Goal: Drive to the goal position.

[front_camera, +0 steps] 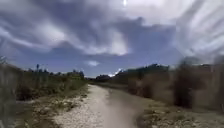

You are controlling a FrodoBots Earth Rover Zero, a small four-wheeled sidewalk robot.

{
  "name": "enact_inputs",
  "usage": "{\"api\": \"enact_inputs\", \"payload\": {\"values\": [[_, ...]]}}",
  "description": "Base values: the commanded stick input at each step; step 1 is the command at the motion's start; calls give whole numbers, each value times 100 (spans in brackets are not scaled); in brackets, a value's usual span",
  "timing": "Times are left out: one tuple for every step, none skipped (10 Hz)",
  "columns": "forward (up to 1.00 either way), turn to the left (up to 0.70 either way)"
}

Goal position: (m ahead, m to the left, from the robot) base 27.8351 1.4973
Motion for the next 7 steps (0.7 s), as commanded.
{"api": "enact_inputs", "payload": {"values": [[85, 7], [85, 0], [85, 0], [85, 34], [85, 30], [85, 0], [85, 0]]}}
